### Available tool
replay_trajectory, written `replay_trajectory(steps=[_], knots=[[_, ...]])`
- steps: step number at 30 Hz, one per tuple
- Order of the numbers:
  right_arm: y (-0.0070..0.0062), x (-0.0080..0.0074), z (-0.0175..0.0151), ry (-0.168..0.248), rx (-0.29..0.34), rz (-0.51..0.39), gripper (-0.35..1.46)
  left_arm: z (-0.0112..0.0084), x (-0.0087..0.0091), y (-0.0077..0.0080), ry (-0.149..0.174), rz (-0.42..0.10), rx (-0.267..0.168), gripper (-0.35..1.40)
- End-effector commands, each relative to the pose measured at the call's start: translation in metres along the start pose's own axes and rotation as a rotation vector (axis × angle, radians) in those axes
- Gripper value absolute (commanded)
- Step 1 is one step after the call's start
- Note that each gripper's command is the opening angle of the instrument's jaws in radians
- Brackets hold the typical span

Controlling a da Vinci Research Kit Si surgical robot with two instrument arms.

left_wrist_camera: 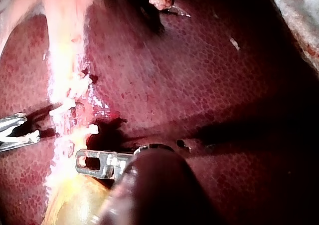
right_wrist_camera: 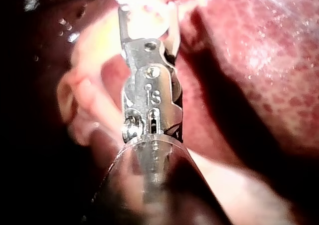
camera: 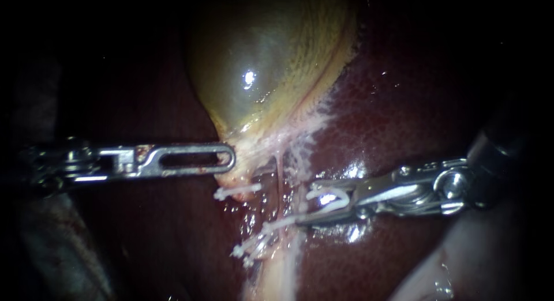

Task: Clipping second clip right tube

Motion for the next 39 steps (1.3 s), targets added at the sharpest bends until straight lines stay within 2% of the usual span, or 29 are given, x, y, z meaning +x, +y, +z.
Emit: replay_trajectory(steps=[1,21,26,39], knots=[[0.0001,0.0,0.0004,0.0,0.001,-0.003,0.51,0.0,-0.0001,0.0001,-0.001,0.001,0.002,-0.35],[0.003,-0.0018,0.005,0.001,0.018,0.0,0.48,-0.0009,-0.0006,0.0017,-0.004,-0.002,0.0,-0.35],[0.0033,-0.0019,0.0061,-0.004,0.034,0.004,0.46,-0.0009,-0.0006,0.0018,-0.004,-0.002,0.0,-0.35],[0.0038,-0.0018,0.0082,0.001,0.03,0.019,0.41,-0.0008,-0.0007,0.002,-0.004,-0.003,0.0,-0.35]])
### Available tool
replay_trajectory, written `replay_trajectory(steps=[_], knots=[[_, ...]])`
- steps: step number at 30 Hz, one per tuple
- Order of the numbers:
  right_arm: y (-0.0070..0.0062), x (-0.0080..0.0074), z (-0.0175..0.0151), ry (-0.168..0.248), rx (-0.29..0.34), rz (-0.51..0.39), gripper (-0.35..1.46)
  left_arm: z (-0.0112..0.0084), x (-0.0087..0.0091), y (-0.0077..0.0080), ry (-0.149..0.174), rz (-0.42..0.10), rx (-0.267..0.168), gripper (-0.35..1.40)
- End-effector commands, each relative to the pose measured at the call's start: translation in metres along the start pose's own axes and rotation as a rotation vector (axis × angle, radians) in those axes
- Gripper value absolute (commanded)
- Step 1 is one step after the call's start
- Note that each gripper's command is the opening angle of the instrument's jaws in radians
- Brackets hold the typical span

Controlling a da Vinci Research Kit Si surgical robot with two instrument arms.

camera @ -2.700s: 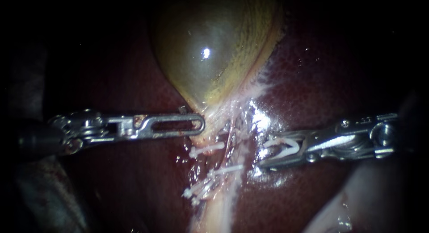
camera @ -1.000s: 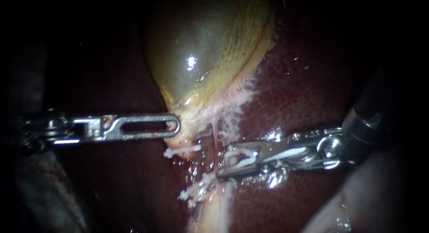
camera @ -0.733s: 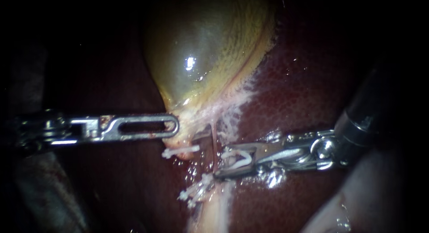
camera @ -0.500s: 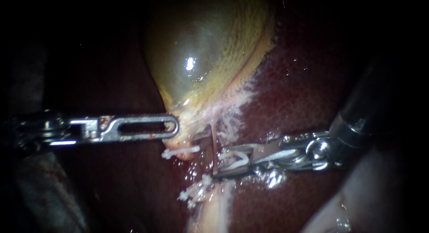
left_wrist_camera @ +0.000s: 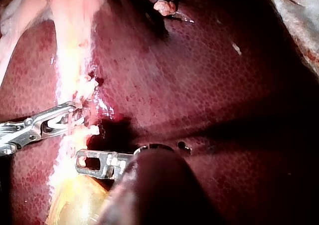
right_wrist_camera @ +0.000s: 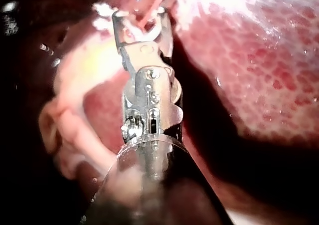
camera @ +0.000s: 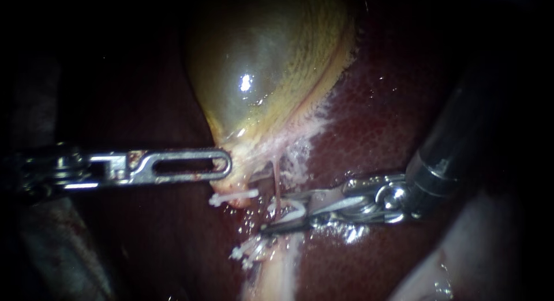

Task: Clipping second clip right tube

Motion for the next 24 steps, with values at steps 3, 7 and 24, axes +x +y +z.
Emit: replay_trajectory(steps=[3,7,24], knots=[[0.0003,0.0001,0.0001,0.001,-0.001,0.008,0.39,0.0,0.0,0.0,0.0,0.0,0.0,-0.35],[0.0007,0.0,0.0004,0.002,-0.001,0.013,0.36,0.0,0.0,0.0001,0.0,0.0,0.0,-0.35],[0.0012,-0.0004,0.0013,0.001,-0.007,0.05,-0.16,0.0001,0.0,0.0001,0.001,0.0,0.0,-0.35]])
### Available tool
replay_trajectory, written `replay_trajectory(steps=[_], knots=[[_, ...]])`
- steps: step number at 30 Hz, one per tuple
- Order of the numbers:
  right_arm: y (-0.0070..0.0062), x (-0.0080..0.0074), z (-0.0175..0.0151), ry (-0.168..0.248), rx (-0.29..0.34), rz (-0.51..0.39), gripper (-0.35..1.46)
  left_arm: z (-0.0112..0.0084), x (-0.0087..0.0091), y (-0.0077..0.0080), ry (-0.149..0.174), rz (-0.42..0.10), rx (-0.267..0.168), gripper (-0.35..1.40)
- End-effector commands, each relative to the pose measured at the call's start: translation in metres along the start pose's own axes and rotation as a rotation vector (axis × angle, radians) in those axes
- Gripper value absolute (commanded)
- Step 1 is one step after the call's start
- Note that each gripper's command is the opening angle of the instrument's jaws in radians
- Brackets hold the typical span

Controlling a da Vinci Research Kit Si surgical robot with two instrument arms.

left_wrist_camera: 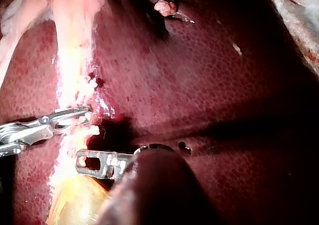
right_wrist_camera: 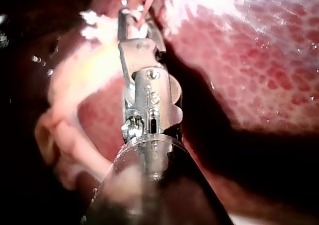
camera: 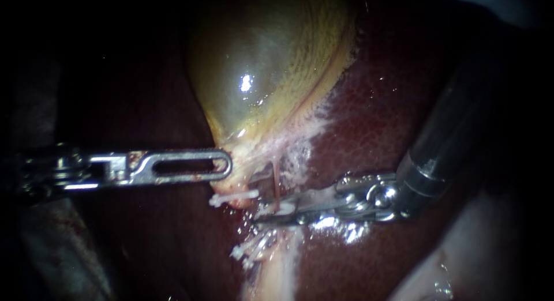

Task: Clipping second clip right tube

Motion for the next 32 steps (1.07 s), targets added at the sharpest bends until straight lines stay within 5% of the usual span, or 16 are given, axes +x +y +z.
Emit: replay_trajectory(steps=[1,8,32], knots=[[0.0,0.0,0.0,0.0,0.001,0.0,-0.2,0.0,0.0,0.0,0.0,0.0,0.0,-0.35],[0.0,0.0,0.0,0.0,0.001,0.0,-0.34,0.0001,0.0,0.0,0.0,0.0,0.0,-0.35],[0.0001,0.0,0.0001,0.0,0.001,-0.001,-0.34,0.0002,0.0,0.0,0.001,0.0,0.001,-0.35]])
